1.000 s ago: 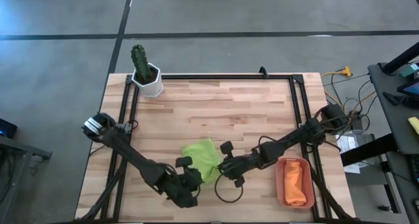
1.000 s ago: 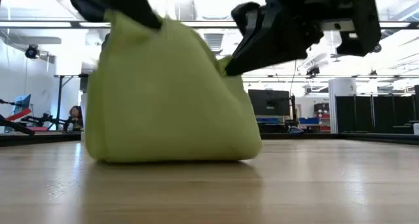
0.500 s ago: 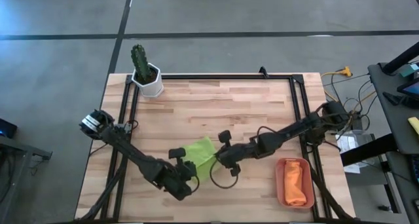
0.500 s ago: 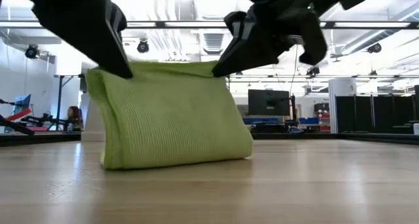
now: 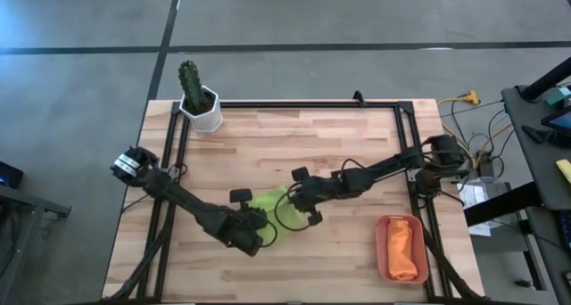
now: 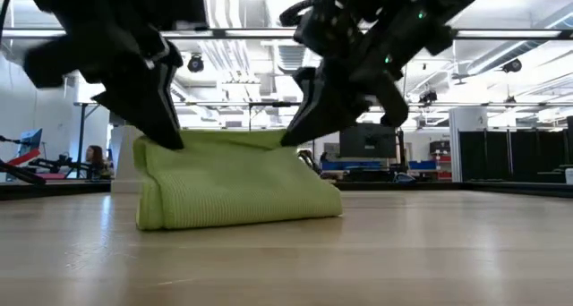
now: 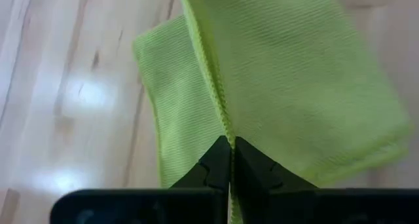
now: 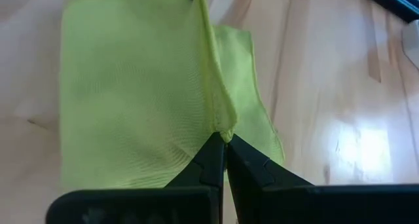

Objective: Roll microfiber towels into tight, uniform cylinder then place into a basket
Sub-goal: Fold the green microfiber cloth

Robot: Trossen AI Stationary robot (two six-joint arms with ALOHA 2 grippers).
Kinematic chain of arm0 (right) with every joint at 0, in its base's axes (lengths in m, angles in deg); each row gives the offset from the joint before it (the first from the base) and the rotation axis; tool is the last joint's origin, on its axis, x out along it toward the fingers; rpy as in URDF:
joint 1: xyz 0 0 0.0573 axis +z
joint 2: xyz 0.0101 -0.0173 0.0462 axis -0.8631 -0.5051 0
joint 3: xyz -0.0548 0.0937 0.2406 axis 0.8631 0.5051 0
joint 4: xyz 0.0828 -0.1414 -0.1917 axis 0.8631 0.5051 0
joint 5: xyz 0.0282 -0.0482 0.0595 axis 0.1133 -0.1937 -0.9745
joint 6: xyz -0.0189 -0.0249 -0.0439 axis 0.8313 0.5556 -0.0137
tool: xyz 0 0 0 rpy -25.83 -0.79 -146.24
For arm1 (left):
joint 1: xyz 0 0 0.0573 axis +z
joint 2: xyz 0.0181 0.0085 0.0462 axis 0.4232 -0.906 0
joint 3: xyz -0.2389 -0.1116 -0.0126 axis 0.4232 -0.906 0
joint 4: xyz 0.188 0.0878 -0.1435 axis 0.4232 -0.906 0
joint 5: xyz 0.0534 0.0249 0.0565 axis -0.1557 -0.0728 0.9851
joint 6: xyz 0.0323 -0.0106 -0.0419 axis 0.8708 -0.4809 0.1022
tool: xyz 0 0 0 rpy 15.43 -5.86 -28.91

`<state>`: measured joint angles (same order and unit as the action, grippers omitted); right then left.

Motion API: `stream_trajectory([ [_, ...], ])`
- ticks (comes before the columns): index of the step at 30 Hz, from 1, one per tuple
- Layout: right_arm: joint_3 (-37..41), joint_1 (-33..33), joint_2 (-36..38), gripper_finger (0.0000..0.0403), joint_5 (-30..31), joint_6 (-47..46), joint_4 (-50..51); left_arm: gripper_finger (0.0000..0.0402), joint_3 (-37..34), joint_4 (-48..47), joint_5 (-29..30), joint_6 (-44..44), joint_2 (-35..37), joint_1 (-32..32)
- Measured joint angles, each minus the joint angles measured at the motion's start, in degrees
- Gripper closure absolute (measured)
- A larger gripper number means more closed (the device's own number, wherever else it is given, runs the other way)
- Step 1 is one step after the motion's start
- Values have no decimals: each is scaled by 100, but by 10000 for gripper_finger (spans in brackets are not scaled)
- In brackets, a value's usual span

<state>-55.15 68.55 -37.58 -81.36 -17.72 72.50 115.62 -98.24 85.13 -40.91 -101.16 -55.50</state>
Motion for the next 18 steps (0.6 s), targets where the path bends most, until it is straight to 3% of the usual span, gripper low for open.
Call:
stream_trajectory([
  [7,-2,-222,-247,394,-90,111,-278,401,-389,107,-46,88,0,209],
  [18,-1,-381,-692,394,-89,186,-440,401,-1075,1166,-4,238,-48,309],
])
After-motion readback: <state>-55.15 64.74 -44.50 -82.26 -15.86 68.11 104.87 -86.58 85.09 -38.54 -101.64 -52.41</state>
